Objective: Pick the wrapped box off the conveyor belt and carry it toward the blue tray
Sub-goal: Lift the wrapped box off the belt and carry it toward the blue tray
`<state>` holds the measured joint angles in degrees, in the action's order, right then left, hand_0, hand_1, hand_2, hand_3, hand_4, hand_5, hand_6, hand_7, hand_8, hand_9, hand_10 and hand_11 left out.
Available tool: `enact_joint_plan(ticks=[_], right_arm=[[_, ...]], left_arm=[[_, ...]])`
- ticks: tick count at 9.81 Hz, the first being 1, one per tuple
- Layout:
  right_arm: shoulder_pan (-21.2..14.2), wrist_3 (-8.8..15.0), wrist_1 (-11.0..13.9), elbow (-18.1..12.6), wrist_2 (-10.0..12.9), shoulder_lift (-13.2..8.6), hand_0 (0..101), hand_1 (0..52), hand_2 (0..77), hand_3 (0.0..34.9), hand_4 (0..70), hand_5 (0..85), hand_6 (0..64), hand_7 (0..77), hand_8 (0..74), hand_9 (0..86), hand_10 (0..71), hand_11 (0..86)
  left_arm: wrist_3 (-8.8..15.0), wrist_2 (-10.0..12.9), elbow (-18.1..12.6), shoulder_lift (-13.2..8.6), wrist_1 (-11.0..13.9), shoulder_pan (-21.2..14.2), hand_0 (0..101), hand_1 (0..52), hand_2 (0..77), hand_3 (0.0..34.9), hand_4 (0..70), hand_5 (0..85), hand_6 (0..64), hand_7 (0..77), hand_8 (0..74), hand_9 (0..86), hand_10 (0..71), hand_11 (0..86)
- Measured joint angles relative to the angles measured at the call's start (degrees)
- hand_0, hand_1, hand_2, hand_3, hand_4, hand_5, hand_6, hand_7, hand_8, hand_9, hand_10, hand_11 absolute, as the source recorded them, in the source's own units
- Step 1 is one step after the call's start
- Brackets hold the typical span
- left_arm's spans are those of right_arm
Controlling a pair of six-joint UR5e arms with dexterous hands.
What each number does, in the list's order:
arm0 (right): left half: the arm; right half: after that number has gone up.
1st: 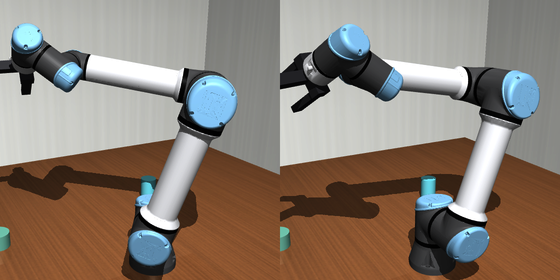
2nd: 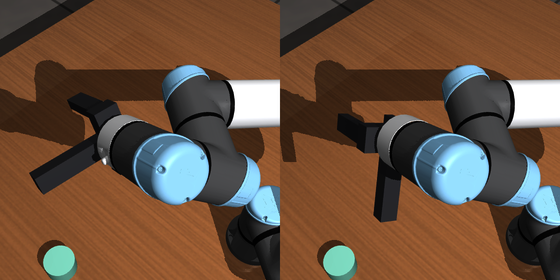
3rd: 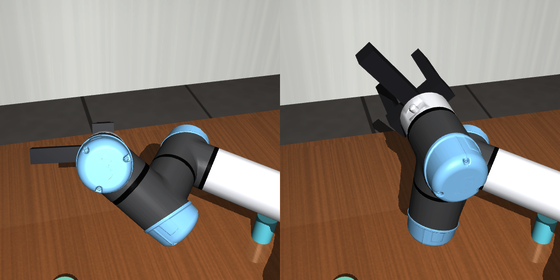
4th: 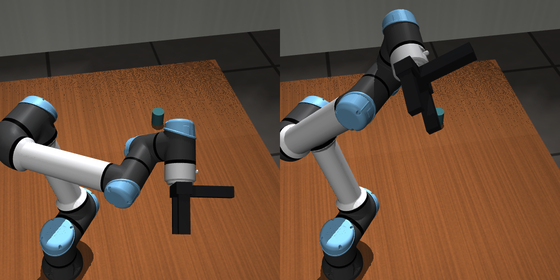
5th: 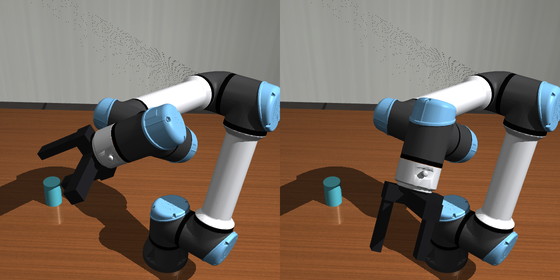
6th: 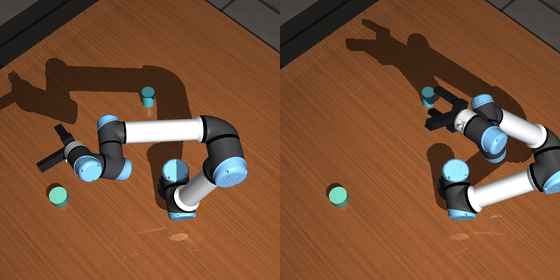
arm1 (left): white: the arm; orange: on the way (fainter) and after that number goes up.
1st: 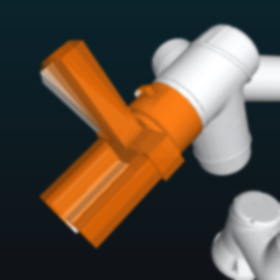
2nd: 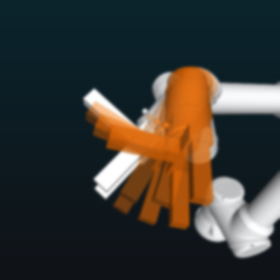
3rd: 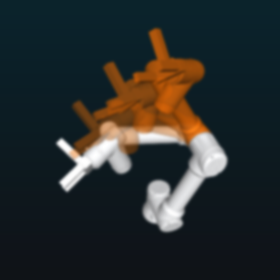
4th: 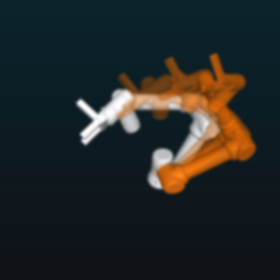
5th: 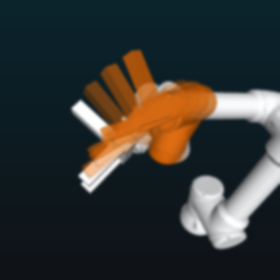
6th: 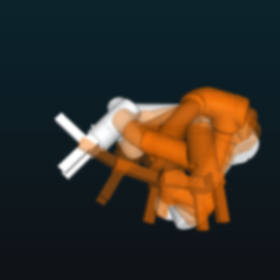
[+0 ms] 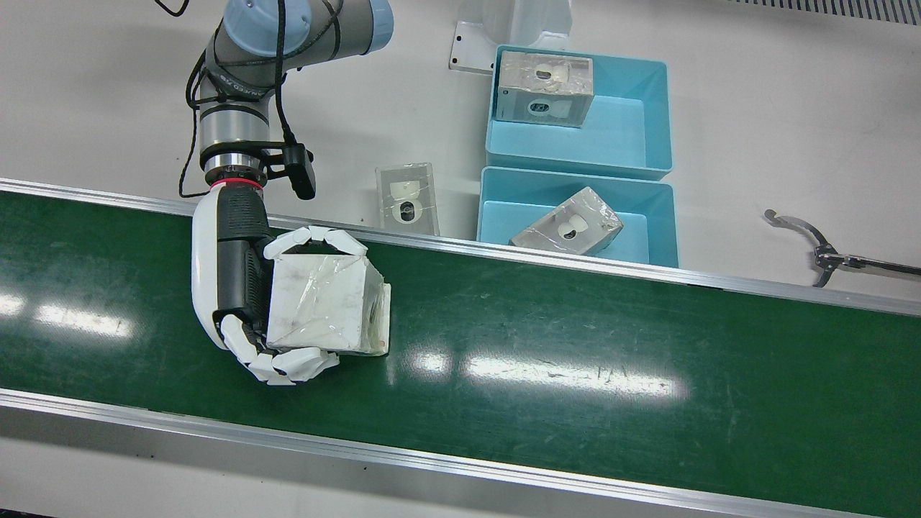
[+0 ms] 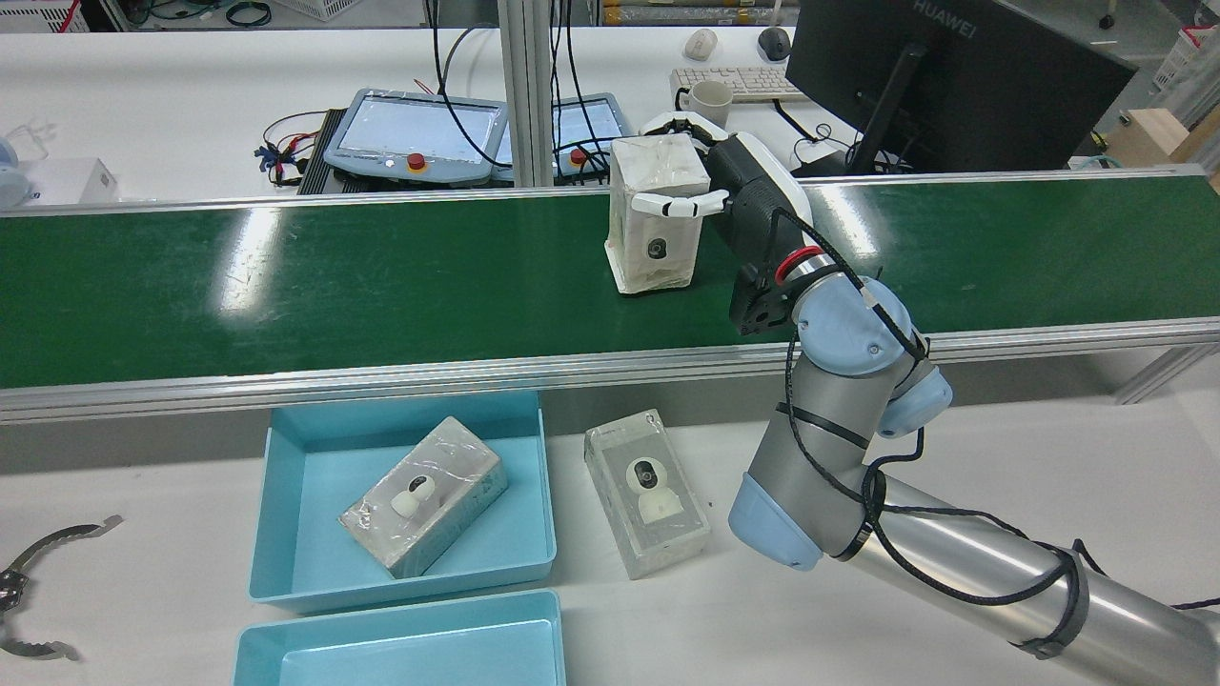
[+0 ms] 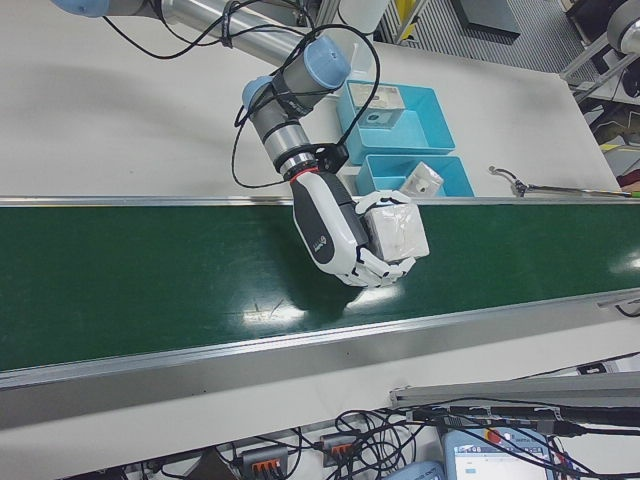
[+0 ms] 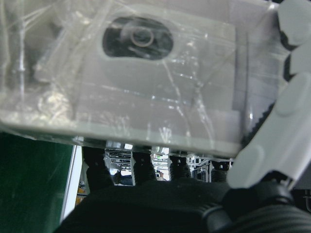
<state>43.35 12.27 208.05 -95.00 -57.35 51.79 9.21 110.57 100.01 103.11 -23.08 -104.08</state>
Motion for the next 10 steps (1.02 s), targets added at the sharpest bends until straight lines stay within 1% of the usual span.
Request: enact_joint_plan(ticks=[1, 2, 3, 4, 5, 6, 7, 8, 9, 10], right_arm=[[0.03, -0.37, 0.03, -0.87, 0.02, 0.19, 43, 2.2, 32.7, 28.1, 22.9, 40.9, 23.5, 48.0, 36.0, 48.5, 38.7, 42.5], [-0.04, -0.49, 0.05, -2.61, 0.08, 0.31, 43, 2.2, 32.7, 28.1, 22.9, 40.9, 23.5, 48.0, 36.0, 48.5, 38.7, 42.5], [-0.63, -0.39, 0.20, -5.49, 0.61, 0.33, 41, 2.2, 33.8, 26.2, 22.9, 40.9, 24.5, 49.1, 34.4, 54.0, 36.0, 50.7], [-1.85, 0.01, 0.41, -9.02, 1.86, 0.31, 42, 1.6, 33.8, 26.0, 22.9, 40.9, 25.1, 49.1, 34.4, 54.0, 34.9, 49.1], [-3.68, 0.62, 0.59, -12.59, 3.48, 0.29, 43, 1.6, 34.4, 25.0, 22.4, 42.5, 25.1, 49.1, 34.4, 53.5, 33.8, 47.5], [-5.97, 1.26, 0.76, -15.48, 4.80, 0.21, 43, 1.6, 34.4, 23.3, 22.4, 42.5, 25.1, 49.1, 32.7, 51.8, 32.2, 45.3], [-8.82, 2.38, 1.00, -18.31, 6.11, 0.13, 45, 1.6, 34.4, 21.7, 22.9, 42.5, 25.1, 49.1, 32.7, 50.7, 31.1, 44.2], [-12.06, 4.62, 1.34, -21.39, 7.59, 0.03, 46, 1.6, 34.4, 19.8, 23.5, 42.5, 25.1, 49.1, 30.0, 48.5, 32.7, 46.4], [-15.44, 8.27, 1.62, -24.66, 8.84, -0.08, 48, 1.6, 35.5, 17.7, 25.6, 42.5, 25.1, 49.1, 29.5, 46.9, 32.2, 46.4], [-18.85, 13.18, 1.75, -27.97, 9.62, -0.21, 48, 1.6, 36.0, 17.2, 26.7, 42.0, 25.1, 49.1, 29.5, 46.9, 30.5, 45.8]], left_arm=[[0.00, 0.00, 0.00, 0.00, 0.00, 0.00, 0, 0.0, 1.1, 0.0, 0.0, 0.5, 0.0, 0.5, 0.5, 0.0, 0.0, 0.0], [0.00, 0.00, 0.00, 0.00, 0.00, 0.00, 0, 0.0, 0.5, 0.0, 0.0, 0.5, 0.0, 0.5, 0.0, 0.5, 0.5, 0.0], [0.00, 0.00, 0.00, 0.00, 0.00, 0.00, 0, 0.0, 0.5, 0.0, 0.0, 0.5, 0.0, 0.5, 0.0, 0.5, 0.5, 0.0], [0.00, 0.00, 0.00, 0.00, 0.00, 0.00, 0, 0.0, 0.5, 0.0, 0.0, 0.5, 0.0, 0.5, 0.5, 0.5, 0.0, 0.0], [0.00, 0.00, 0.00, 0.00, 0.00, 0.00, 0, 0.0, 0.5, 0.0, 0.0, 0.5, 0.0, 0.5, 0.5, 0.0, 0.5, 0.0], [0.00, 0.00, 0.00, 0.00, 0.00, 0.00, 0, 0.0, 0.5, 0.0, 0.0, 0.5, 0.0, 0.5, 0.5, 0.0, 0.5, 0.0], [0.00, 0.00, 0.00, 0.00, 0.00, 0.00, 0, 0.0, 0.5, 0.0, 0.0, 0.5, 0.0, 0.5, 0.0, 0.5, 0.0, 0.0], [0.00, 0.00, 0.00, 0.00, 0.00, 0.00, 0, 0.0, 1.1, 0.0, 0.0, 0.5, 0.0, 0.5, 0.0, 0.5, 0.0, 0.0], [0.00, 0.00, 0.00, 0.00, 0.00, 0.00, 0, 0.0, 1.1, 0.0, 0.0, 0.5, 0.0, 0.5, 0.0, 0.5, 0.0, 0.0], [0.00, 0.00, 0.00, 0.00, 0.00, 0.00, 0, 0.0, 0.5, 0.0, 0.0, 0.5, 0.0, 0.5, 0.5, 0.5, 0.5, 0.0]])
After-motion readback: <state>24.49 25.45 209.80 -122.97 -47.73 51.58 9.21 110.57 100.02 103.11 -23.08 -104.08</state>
